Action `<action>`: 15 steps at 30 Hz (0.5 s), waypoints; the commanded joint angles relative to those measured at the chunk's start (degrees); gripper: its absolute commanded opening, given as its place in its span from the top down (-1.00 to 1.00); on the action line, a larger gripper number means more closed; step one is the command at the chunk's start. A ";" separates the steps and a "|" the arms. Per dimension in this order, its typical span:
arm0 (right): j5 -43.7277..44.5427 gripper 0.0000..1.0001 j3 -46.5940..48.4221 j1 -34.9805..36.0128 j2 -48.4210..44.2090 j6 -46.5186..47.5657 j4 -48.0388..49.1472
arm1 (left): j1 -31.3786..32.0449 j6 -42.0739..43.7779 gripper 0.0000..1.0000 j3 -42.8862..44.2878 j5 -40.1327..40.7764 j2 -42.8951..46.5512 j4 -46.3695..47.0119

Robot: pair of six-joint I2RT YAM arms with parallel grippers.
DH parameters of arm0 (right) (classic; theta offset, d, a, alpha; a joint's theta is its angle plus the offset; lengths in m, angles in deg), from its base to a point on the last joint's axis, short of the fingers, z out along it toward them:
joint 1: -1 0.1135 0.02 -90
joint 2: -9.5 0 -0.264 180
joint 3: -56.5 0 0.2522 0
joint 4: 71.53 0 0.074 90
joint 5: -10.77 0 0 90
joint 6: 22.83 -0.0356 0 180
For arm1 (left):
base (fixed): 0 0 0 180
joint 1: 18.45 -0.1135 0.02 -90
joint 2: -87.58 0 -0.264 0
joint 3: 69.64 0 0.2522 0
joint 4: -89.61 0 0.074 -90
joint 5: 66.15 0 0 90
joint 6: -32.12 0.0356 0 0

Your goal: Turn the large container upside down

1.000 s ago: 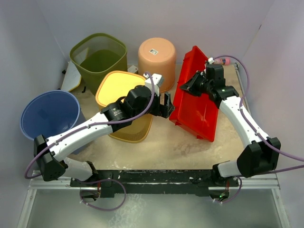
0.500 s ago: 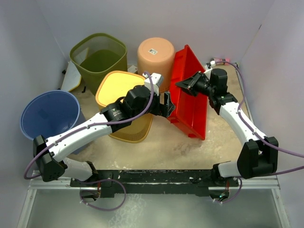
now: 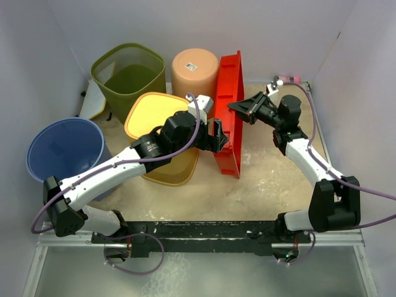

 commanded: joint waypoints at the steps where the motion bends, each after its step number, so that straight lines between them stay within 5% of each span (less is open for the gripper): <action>1: -4.94 1.00 -5.76 -4.47 -1.75 0.59 6.63 | 0.22 1.61 -0.62 0.13 0.45 1.94 2.31; 15: -21.81 0.90 -19.66 -23.73 0.23 -3.80 14.24 | 0.23 2.14 -0.62 0.67 -0.17 0.75 2.40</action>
